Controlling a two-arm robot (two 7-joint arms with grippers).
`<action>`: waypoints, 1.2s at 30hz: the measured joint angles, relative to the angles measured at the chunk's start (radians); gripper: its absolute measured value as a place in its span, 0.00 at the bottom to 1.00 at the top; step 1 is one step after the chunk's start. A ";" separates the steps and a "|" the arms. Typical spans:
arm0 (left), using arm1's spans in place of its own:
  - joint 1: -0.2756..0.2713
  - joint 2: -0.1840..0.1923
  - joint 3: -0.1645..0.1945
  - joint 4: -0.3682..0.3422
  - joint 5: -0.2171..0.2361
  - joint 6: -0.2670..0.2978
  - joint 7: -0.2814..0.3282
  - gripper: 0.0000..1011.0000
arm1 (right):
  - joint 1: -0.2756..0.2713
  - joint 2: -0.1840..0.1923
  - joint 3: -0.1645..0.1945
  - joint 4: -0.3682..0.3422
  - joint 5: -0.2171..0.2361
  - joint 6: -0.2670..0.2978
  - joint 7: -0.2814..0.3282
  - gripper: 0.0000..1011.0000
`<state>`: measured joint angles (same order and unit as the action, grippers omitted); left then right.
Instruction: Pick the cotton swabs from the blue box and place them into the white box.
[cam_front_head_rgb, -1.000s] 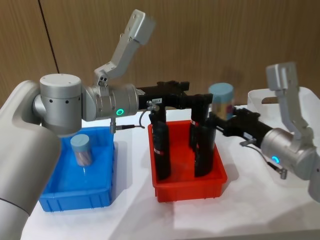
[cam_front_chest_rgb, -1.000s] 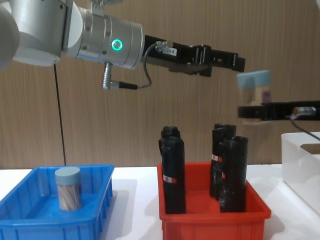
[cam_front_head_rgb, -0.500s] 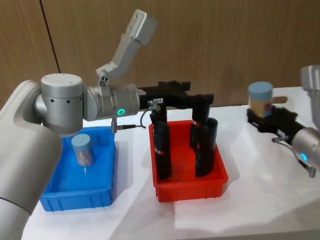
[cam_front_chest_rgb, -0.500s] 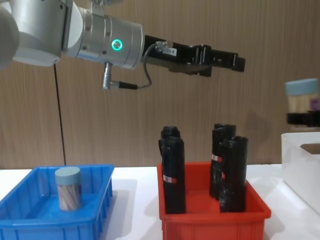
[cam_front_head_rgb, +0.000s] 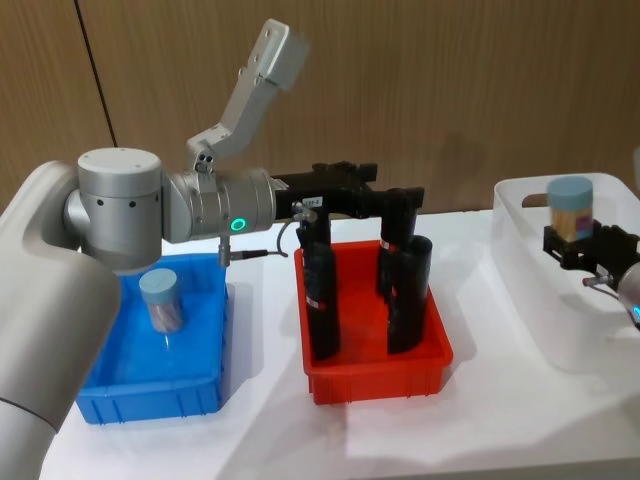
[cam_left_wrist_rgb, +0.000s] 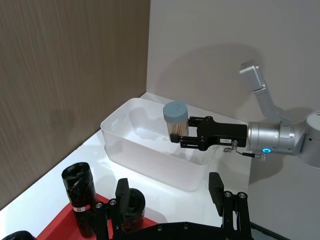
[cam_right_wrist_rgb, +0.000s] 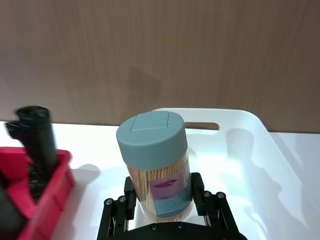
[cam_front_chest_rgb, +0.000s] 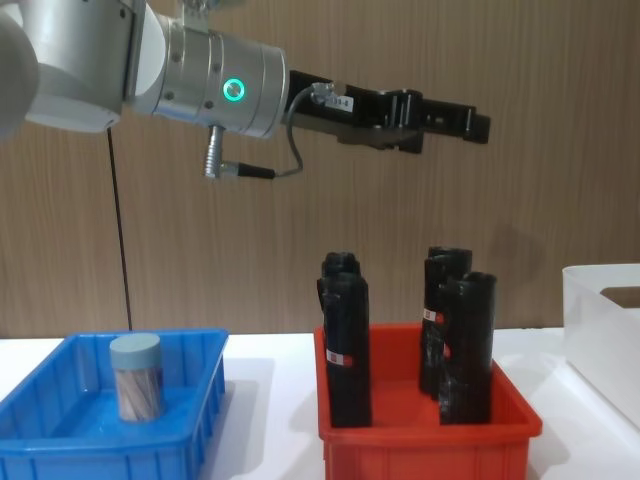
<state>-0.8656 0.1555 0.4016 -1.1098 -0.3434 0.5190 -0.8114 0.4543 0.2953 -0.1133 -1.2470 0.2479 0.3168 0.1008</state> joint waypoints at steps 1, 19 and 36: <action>0.000 0.000 0.000 0.000 0.000 0.000 0.000 0.99 | 0.005 0.000 0.001 0.011 -0.002 -0.003 0.000 0.65; 0.000 0.000 0.000 0.000 0.000 0.000 0.000 0.99 | 0.120 -0.004 0.010 0.233 -0.042 -0.026 0.019 0.65; 0.000 0.000 0.000 0.000 0.000 0.000 0.000 0.99 | 0.190 -0.012 0.011 0.358 -0.053 -0.023 0.043 0.93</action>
<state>-0.8656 0.1555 0.4016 -1.1098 -0.3435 0.5190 -0.8113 0.6447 0.2834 -0.1026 -0.8888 0.1946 0.2938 0.1443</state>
